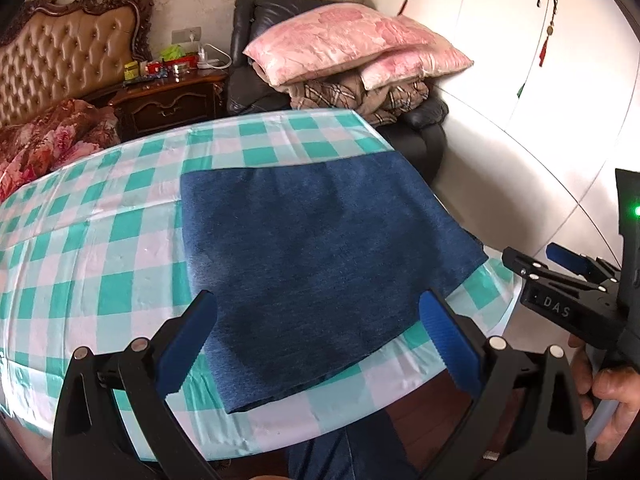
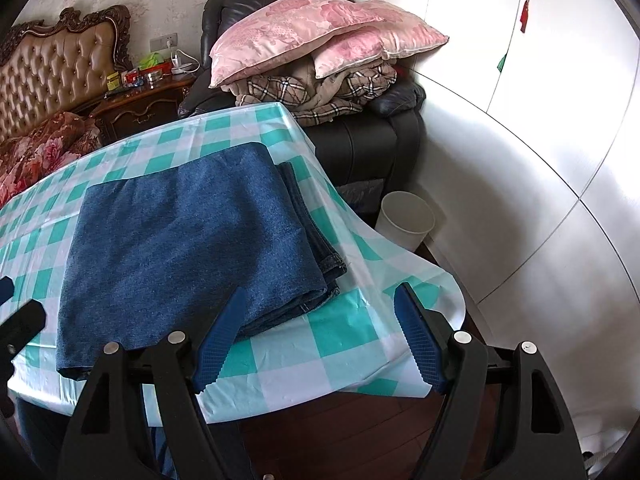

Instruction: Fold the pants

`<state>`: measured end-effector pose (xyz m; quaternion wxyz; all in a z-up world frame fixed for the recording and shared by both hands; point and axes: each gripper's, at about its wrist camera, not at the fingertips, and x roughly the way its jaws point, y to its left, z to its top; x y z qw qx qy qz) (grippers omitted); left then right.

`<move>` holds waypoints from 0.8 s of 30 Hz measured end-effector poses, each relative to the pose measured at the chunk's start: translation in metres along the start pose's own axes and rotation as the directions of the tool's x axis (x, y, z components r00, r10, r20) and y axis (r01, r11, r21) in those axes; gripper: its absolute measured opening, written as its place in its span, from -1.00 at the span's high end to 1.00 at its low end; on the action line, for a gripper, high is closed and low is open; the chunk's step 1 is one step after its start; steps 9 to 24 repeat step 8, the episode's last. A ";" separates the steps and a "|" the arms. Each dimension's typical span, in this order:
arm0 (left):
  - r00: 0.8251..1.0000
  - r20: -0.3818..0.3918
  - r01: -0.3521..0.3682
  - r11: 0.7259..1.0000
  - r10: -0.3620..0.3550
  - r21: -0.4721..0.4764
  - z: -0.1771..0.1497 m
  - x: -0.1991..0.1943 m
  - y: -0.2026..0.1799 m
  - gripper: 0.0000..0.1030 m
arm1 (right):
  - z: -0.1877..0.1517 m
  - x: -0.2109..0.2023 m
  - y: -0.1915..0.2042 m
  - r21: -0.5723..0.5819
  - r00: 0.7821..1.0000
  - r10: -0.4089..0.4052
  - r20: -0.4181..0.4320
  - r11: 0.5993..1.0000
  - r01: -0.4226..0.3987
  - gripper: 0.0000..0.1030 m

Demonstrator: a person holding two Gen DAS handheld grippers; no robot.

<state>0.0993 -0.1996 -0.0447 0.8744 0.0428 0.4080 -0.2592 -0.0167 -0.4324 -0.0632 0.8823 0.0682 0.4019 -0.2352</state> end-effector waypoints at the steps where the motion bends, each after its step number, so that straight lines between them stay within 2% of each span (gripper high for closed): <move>1: 1.000 -0.004 0.012 1.000 -0.012 0.001 0.000 0.002 0.000 -0.96 | 0.000 0.000 0.000 0.002 1.000 0.000 0.001 1.000 0.000 -0.43; 4: 0.998 -0.005 0.059 0.998 -0.060 -0.024 0.001 0.003 0.003 -0.96 | -0.001 0.001 -0.001 0.013 1.000 0.003 0.002 1.000 -0.003 -0.48; 8: 0.997 0.030 0.067 0.996 -0.065 -0.063 -0.001 -0.008 0.020 -0.96 | -0.004 0.000 -0.002 0.043 1.000 0.023 0.020 0.999 -0.024 -0.67; 24: 0.997 0.030 0.067 0.996 -0.065 -0.063 -0.001 -0.008 0.020 -0.96 | -0.004 0.000 -0.002 0.043 1.000 0.023 0.020 0.999 -0.024 -0.67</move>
